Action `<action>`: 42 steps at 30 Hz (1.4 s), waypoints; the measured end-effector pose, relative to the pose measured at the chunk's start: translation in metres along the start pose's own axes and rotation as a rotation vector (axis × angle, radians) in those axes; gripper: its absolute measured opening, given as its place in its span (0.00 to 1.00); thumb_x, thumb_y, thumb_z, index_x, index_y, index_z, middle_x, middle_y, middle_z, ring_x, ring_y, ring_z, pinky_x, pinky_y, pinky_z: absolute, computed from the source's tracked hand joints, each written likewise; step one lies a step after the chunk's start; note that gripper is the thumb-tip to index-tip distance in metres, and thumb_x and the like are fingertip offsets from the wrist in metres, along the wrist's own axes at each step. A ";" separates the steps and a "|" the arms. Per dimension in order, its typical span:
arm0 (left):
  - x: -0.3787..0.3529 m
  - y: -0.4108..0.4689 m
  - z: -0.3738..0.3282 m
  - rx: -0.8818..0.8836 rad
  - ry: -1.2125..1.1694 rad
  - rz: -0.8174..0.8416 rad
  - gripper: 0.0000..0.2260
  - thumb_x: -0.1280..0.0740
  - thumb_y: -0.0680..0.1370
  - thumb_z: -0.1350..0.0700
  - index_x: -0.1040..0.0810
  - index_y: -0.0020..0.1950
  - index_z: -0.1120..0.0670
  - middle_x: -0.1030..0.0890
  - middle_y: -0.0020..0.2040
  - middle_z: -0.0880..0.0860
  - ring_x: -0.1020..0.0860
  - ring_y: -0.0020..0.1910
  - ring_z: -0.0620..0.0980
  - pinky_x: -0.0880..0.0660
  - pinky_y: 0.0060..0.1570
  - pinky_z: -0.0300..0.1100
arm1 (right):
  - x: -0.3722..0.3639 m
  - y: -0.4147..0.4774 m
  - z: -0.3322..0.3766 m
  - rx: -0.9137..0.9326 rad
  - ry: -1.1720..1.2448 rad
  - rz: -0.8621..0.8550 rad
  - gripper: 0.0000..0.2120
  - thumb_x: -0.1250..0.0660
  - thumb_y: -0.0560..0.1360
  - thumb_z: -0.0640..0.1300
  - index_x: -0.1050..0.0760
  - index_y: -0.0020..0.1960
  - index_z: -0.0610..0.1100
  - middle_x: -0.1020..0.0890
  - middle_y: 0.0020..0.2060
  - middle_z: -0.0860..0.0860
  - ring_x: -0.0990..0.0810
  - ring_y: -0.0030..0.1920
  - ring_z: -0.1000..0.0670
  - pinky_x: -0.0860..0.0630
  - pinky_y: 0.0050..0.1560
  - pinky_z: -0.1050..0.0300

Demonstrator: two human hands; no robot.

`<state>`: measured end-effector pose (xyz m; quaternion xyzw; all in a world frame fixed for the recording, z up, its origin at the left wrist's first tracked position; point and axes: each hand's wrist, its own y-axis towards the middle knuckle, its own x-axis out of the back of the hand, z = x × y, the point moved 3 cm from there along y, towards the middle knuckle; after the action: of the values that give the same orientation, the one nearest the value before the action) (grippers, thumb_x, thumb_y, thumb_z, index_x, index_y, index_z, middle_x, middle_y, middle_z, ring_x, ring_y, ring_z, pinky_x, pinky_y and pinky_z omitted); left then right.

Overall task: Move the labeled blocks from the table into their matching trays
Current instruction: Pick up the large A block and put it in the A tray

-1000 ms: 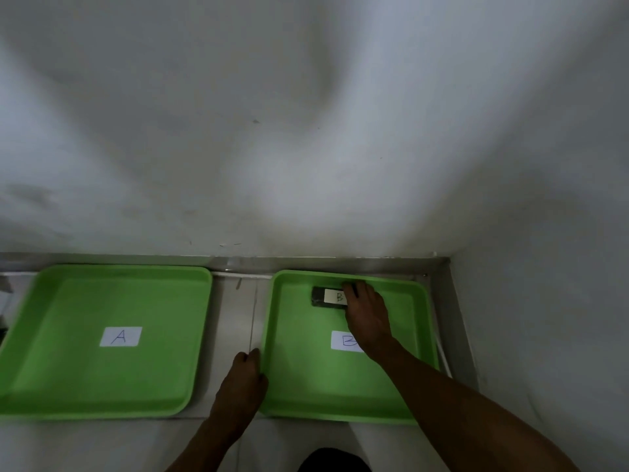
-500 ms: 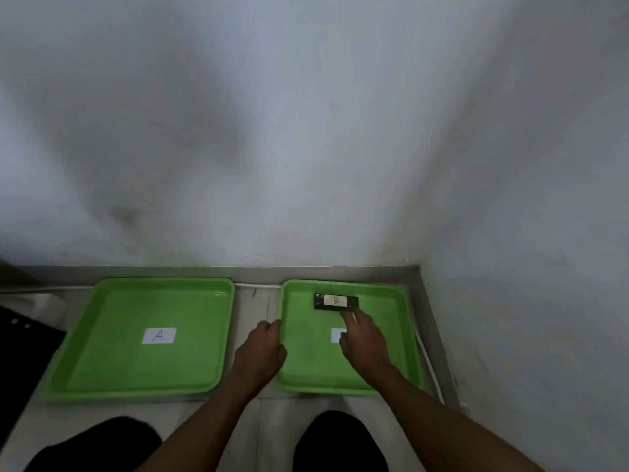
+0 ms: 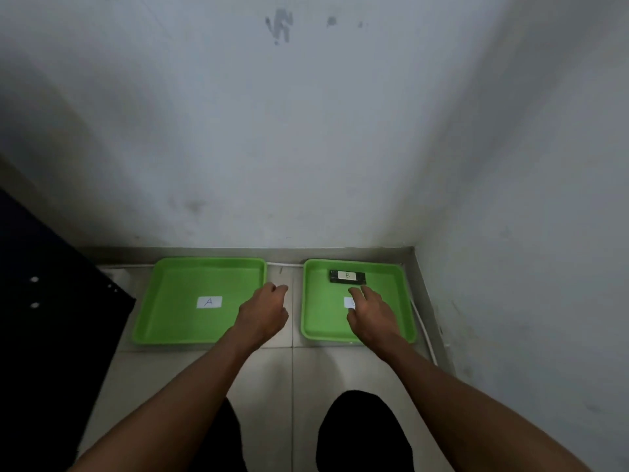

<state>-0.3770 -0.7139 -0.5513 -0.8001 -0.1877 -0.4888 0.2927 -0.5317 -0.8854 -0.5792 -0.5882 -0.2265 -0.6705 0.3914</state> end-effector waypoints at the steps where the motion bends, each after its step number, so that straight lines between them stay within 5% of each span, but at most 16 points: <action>1: 0.020 -0.012 -0.005 0.008 -0.002 0.004 0.23 0.40 0.79 0.59 0.34 0.75 0.57 0.28 0.68 0.59 0.27 0.65 0.58 0.23 0.56 0.55 | 0.022 -0.007 0.010 0.006 0.006 -0.003 0.24 0.40 0.78 0.42 0.36 0.72 0.42 0.31 0.70 0.40 0.29 0.67 0.40 0.27 0.62 0.47; 13: 0.335 -0.173 -0.109 0.103 0.069 0.020 0.25 0.39 0.80 0.57 0.38 0.77 0.52 0.32 0.73 0.56 0.31 0.70 0.57 0.25 0.60 0.54 | 0.385 -0.104 0.142 0.136 0.042 -0.020 0.24 0.39 0.77 0.44 0.36 0.72 0.42 0.31 0.71 0.41 0.31 0.69 0.41 0.31 0.66 0.49; 19: 0.444 -0.230 -0.116 0.068 0.133 -0.113 0.26 0.38 0.80 0.56 0.40 0.77 0.52 0.35 0.75 0.57 0.34 0.73 0.57 0.27 0.64 0.54 | 0.487 -0.132 0.214 0.254 0.049 -0.086 0.23 0.39 0.78 0.45 0.38 0.72 0.43 0.31 0.71 0.41 0.30 0.69 0.40 0.30 0.66 0.46; 28: 0.529 -0.317 -0.024 0.077 0.202 -0.201 0.27 0.38 0.81 0.55 0.42 0.78 0.55 0.40 0.78 0.62 0.38 0.76 0.60 0.35 0.73 0.55 | 0.524 -0.178 0.354 0.325 0.048 -0.113 0.24 0.40 0.80 0.46 0.40 0.74 0.43 0.32 0.72 0.40 0.31 0.70 0.40 0.30 0.67 0.45; 42: 0.604 -0.482 0.237 0.319 0.139 -0.205 0.22 0.37 0.79 0.54 0.33 0.72 0.55 0.30 0.71 0.60 0.29 0.69 0.60 0.26 0.64 0.56 | 0.462 -0.235 0.655 0.486 0.125 -0.068 0.22 0.37 0.76 0.44 0.33 0.69 0.43 0.25 0.65 0.42 0.24 0.60 0.38 0.24 0.57 0.45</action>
<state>-0.2275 -0.1853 0.0412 -0.6848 -0.3224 -0.5342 0.3766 -0.3178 -0.3656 0.0381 -0.4263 -0.3763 -0.6440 0.5117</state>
